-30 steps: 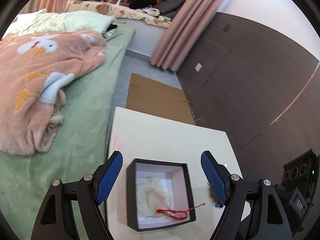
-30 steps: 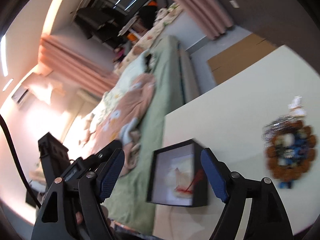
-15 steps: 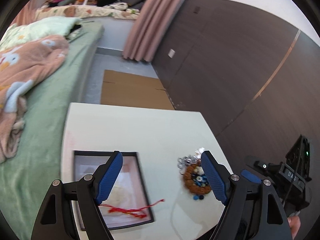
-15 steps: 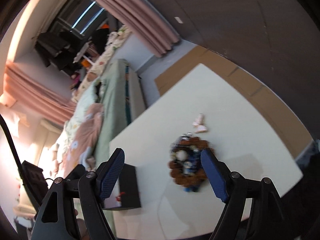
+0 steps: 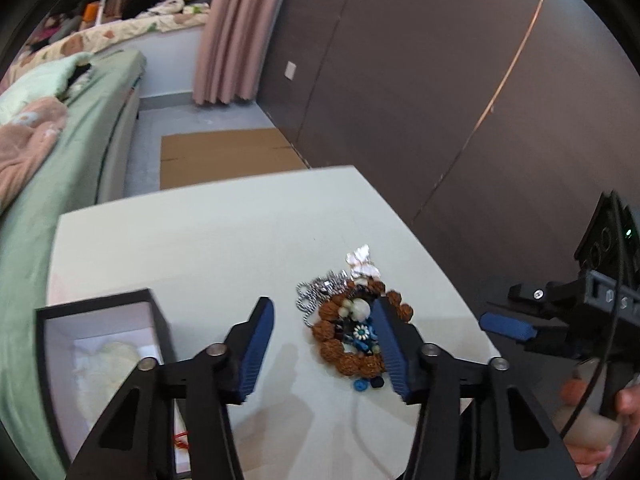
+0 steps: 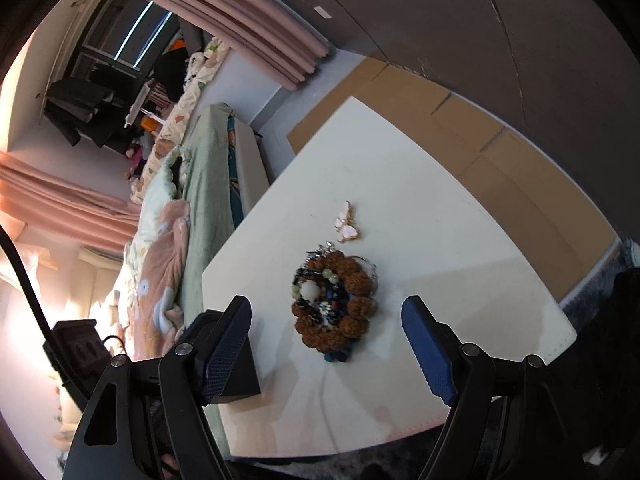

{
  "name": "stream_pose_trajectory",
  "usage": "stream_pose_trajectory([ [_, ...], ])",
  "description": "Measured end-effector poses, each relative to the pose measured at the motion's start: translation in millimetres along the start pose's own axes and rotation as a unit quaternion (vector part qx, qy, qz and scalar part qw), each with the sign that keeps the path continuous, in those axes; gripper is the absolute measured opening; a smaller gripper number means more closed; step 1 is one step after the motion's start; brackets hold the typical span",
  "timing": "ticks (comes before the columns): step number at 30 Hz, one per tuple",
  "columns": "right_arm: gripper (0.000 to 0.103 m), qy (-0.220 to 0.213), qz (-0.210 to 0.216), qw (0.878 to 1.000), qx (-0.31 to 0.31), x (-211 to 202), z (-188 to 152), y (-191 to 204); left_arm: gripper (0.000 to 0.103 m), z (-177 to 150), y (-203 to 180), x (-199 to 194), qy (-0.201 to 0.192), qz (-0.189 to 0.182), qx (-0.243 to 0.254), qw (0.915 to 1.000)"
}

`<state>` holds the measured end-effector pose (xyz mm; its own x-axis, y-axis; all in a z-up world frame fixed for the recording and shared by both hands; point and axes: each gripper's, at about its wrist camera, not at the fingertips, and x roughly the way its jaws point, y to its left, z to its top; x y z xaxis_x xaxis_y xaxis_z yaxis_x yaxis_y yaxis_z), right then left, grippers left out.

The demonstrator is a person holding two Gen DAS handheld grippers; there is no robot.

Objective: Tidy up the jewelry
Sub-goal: 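Grasp the black-and-green bead bracelet with the left gripper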

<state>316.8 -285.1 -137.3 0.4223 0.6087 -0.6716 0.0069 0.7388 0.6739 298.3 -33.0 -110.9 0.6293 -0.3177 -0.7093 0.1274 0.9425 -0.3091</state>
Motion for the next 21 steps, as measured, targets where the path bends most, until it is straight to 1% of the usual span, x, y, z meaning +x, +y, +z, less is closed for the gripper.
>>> stream_pose_trajectory([
  [4, 0.079, 0.012, -0.006, 1.0, 0.011, 2.5, 2.3, -9.6, 0.041, -3.8, -5.7, 20.8, 0.019, 0.002, 0.01, 0.9998],
  [9, 0.079, 0.029, 0.001, 0.999, 0.019, 7.2, 4.9, -16.9, 0.032, -5.4, -10.4, 36.0, 0.023, 0.013, 0.02, 0.9994],
  [16, 0.079, 0.044, 0.008, 0.999, 0.027, 12.4, 4.6, -23.6, 0.031, -1.7, -17.6, 57.4, 0.021, 0.011, 0.026, 0.9994],
  [18, 0.079, 0.049, 0.01, 0.998, 0.028, 14.0, 4.6, -25.1, 0.023, -2.6, -17.5, 60.6, 0.023, 0.009, 0.022, 0.9994],
  [20, 0.079, 0.053, 0.011, 0.998, 0.029, 15.4, 4.1, -26.2, 0.022, -4.5, -19.1, 63.2, 0.025, 0.006, 0.023, 0.9994],
  [21, 0.079, 0.055, 0.011, 0.998, 0.029, 15.5, 4.5, -27.1, 0.02, -5.4, -20.5, 62.8, 0.022, 0.007, 0.029, 0.9993],
])
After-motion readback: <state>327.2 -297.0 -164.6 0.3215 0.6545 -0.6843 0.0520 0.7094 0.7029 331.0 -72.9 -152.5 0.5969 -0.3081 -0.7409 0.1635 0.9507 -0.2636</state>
